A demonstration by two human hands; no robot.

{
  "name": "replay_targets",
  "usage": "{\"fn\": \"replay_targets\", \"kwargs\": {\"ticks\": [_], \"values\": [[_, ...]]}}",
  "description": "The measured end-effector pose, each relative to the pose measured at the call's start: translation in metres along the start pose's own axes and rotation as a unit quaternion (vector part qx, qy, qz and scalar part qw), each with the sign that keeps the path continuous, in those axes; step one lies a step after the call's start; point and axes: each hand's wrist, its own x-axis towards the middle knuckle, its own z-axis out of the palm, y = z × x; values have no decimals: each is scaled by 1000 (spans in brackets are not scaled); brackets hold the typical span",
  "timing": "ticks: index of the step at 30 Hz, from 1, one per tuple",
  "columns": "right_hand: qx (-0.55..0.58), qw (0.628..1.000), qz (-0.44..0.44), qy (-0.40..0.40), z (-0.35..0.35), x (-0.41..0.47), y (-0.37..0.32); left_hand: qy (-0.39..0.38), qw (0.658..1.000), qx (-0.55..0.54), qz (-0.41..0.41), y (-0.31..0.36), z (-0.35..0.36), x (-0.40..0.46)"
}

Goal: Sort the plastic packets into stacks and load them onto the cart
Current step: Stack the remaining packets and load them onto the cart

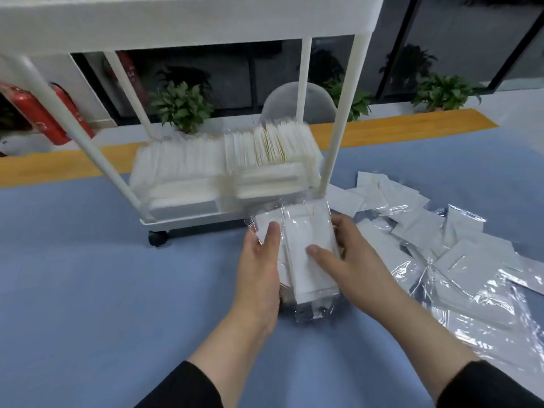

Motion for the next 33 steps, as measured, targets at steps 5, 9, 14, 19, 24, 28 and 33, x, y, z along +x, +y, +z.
{"fn": "replay_targets", "kwargs": {"ticks": [5,9,14,19,24,28,33], "values": [[7,997,-66,-43,20,-9,14,-8,993,-8,120,-20,-6,-8],[10,987,-154,-45,29,-23,10,5,974,15,224,-19,-13,-13],[-80,945,-310,64,7,-52,-10,62,928,28,366,-8,-30,-33],[-360,883,-299,-34,22,-72,-2,34,918,89,385,-10,-52,-51],[-326,915,-238,-23,24,-50,22,68,936,168,301,-9,-57,-44],[-227,948,-216,-54,17,-45,29,44,946,135,293,-3,-61,-42],[-201,949,-242,-28,28,-34,33,43,948,198,246,-15,-53,-31]]}}
